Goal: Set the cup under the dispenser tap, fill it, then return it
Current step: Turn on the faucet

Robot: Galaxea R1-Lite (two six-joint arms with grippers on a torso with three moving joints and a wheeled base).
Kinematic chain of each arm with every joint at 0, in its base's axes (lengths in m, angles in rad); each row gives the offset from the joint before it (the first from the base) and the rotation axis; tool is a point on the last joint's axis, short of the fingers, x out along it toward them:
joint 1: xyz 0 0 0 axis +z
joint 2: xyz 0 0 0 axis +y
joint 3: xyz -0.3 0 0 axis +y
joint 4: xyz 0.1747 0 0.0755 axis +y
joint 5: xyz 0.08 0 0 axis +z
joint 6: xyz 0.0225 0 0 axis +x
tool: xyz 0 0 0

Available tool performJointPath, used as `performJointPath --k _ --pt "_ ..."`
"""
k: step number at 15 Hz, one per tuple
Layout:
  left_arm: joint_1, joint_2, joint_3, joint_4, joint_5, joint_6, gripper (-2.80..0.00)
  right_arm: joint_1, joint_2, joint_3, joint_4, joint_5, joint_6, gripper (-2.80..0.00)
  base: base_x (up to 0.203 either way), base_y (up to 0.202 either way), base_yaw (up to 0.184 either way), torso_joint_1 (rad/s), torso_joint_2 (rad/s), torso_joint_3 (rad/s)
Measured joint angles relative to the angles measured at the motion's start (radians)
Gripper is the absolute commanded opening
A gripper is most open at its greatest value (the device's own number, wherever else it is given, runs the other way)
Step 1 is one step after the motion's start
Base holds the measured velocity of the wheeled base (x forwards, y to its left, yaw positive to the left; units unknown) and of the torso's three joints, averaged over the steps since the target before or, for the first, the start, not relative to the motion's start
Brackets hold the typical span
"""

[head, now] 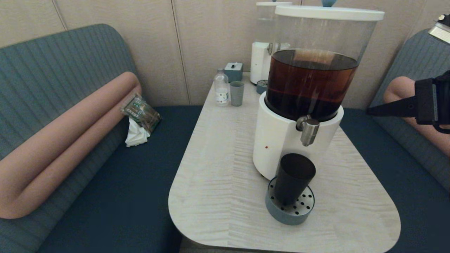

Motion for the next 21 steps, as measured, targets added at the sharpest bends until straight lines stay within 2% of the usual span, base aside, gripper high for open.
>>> performJointPath --k 5,11,15,21 --pt "0.0 0.0 0.0 0.0 0.0 0.0 -2.8 0.013 0.06 0.01 -0.09 0.047 -0.012 -2.8 0.0 0.0 0.0 0.0 0.0 0.0" --pt "0.0 0.0 0.0 0.0 0.0 0.0 -2.8 0.015 0.112 0.023 -0.157 0.049 -0.054 -2.8 0.0 0.0 0.0 0.0 0.0 0.0" --pt "0.0 0.0 0.0 0.0 0.0 0.0 -2.8 0.028 0.128 0.041 -0.206 0.056 -0.053 -2.8 0.0 0.0 0.0 0.0 0.0 0.0" --pt "0.0 0.0 0.0 0.0 0.0 0.0 -2.8 0.046 0.138 0.043 -0.209 0.057 -0.054 -2.8 0.0 0.0 0.0 0.0 0.0 0.0"
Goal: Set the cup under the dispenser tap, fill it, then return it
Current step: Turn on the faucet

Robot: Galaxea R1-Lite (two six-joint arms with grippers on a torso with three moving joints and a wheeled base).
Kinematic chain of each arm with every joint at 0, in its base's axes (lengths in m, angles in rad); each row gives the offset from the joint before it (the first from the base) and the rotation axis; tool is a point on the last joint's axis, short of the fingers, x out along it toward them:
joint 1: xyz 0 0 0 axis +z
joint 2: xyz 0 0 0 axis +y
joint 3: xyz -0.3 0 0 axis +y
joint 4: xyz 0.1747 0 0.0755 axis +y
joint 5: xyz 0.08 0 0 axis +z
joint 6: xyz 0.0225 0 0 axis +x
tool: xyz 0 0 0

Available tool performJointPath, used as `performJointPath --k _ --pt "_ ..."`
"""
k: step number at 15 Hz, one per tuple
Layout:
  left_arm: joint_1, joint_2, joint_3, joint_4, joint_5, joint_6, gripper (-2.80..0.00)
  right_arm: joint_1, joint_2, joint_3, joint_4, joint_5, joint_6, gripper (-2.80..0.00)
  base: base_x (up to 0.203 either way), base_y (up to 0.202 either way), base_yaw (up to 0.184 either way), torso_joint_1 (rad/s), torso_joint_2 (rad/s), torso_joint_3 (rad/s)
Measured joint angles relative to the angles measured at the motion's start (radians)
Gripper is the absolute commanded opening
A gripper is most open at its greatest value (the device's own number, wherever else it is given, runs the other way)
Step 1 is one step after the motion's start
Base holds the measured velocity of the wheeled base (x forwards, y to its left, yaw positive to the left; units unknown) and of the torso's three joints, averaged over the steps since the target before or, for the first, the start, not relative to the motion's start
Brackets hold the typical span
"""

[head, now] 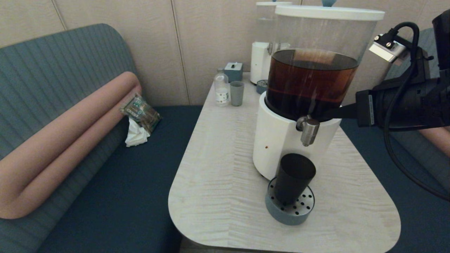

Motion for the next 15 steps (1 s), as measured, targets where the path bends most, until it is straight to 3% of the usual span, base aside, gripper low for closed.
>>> performJointPath --k 15 --pt "0.0 0.0 0.0 0.0 0.0 0.0 -2.8 -0.013 -0.009 -0.013 -0.014 0.0 0.0 -2.8 0.0 0.0 0.0 0.0 0.0 0.0"
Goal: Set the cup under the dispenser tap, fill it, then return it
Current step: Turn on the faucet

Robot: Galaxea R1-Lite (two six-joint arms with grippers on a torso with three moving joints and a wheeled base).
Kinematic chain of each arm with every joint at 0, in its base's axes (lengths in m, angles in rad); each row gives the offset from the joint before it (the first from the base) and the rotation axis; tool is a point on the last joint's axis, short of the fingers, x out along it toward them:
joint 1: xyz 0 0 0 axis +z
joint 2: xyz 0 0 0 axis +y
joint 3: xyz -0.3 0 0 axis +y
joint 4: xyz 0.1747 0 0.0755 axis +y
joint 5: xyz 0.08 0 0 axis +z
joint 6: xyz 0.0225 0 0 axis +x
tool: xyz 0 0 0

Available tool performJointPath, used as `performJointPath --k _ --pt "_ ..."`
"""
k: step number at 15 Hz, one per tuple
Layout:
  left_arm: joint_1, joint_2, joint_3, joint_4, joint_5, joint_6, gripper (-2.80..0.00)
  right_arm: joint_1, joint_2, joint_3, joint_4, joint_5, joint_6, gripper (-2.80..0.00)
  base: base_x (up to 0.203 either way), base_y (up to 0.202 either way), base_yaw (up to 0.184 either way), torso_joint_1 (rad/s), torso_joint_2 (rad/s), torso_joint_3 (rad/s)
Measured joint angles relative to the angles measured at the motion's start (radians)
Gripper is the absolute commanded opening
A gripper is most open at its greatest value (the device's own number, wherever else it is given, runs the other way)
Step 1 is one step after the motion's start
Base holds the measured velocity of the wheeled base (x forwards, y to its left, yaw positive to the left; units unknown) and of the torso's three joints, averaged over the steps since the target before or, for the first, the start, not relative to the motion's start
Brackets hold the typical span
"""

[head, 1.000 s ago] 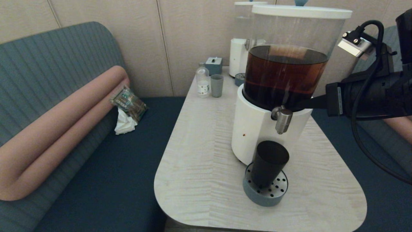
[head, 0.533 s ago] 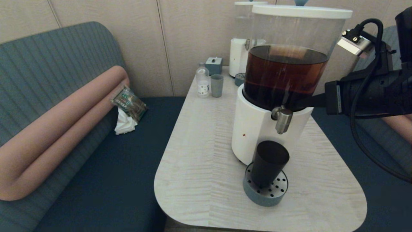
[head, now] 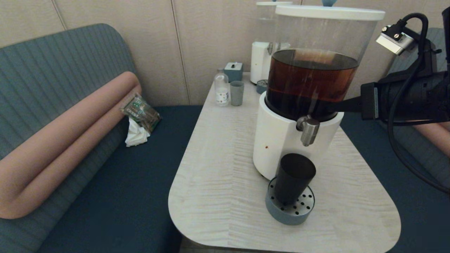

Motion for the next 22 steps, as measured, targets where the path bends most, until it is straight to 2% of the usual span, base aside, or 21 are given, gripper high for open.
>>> performJointPath --k 22 --pt "0.0 0.0 0.0 0.0 0.0 0.0 -2.8 0.008 0.054 0.018 -0.035 0.037 0.001 -2.8 0.0 0.0 0.0 0.0 0.0 0.0"
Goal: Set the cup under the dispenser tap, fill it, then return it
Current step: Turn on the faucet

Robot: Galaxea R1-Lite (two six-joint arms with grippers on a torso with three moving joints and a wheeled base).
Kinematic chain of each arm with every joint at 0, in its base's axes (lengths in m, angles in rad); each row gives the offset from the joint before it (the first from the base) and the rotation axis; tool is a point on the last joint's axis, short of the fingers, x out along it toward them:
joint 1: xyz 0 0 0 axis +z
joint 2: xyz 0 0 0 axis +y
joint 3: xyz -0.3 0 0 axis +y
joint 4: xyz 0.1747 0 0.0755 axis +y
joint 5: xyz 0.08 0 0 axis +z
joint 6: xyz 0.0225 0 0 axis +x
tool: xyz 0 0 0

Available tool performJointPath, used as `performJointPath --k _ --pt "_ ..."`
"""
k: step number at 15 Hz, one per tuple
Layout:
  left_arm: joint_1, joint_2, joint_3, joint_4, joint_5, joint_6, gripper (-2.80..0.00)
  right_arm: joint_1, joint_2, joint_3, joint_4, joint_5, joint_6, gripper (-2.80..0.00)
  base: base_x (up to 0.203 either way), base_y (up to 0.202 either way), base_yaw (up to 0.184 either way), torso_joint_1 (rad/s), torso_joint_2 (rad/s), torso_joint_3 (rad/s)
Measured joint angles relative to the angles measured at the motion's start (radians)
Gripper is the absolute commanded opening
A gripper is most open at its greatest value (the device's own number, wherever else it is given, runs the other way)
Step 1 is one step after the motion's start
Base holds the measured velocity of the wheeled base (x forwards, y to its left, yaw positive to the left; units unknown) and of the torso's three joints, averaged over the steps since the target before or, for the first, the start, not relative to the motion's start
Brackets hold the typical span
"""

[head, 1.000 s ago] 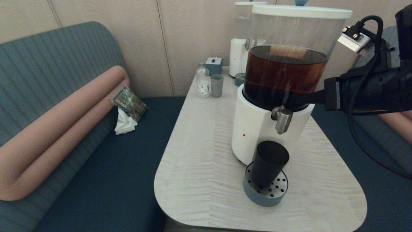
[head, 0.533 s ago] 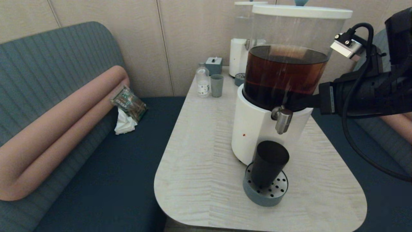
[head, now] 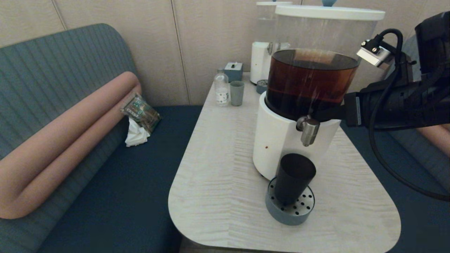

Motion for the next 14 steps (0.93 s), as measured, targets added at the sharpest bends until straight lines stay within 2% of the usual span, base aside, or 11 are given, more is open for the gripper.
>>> performJointPath --k 14 --pt "0.0 0.0 0.0 0.0 0.0 0.0 -2.8 0.034 -0.003 0.014 -0.001 -0.007 -0.004 -2.8 0.0 0.0 0.0 0.0 0.0 0.0"
